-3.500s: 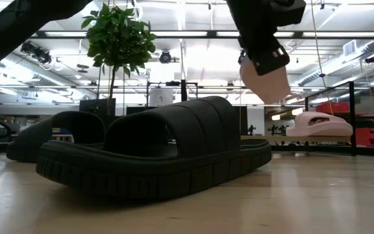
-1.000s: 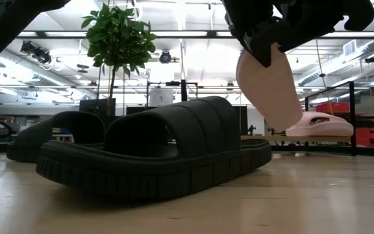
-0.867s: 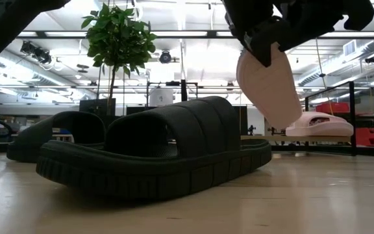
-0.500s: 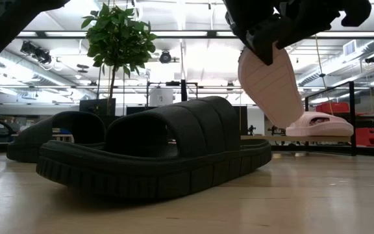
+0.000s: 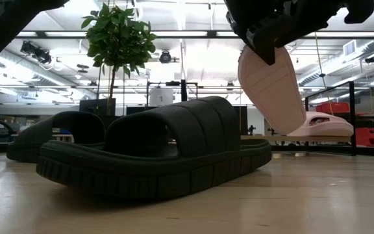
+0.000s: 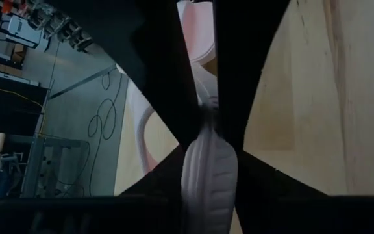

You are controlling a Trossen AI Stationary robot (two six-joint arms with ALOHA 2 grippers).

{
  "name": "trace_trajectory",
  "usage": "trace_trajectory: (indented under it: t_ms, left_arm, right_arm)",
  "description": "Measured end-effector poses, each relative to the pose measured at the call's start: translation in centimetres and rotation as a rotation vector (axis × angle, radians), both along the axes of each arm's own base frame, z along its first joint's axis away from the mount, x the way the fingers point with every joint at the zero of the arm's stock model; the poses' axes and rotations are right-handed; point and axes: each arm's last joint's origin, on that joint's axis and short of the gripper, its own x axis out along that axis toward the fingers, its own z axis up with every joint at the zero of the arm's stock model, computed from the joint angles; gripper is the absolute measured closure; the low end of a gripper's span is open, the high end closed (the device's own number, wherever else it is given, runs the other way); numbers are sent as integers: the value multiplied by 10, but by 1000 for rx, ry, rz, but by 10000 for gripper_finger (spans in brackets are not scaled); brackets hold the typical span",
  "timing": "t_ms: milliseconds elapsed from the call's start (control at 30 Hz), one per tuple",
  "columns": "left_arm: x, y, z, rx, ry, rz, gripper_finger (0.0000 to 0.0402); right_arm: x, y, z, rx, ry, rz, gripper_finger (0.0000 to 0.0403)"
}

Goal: Pick and place slides into the shelf
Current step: Put the pink slide on the shelf

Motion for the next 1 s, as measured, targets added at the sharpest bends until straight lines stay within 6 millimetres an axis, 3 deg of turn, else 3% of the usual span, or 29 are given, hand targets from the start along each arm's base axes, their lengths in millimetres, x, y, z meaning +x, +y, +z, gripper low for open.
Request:
trace_trajectory:
  t_ms: [633,733,800,900,1000]
  left_arm:
    - [-13,5,6,183,135,42,255]
    - [-29,6,35,181,115,41,259]
    - [-49,7,73,160,42,42,262]
    - [-96,11,144,119,-130,53,264]
    - [-125,10,176,78,-227,66,261]
  right_arm:
    - [-5,-4,3,-117,11,1,380]
    - [-8,-5,5,-155,16,0,380]
    - [-10,-6,7,-194,15,0,380]
    - [-12,-6,7,-256,43,23,380]
    - [-12,-7,9,-291,47,42,380]
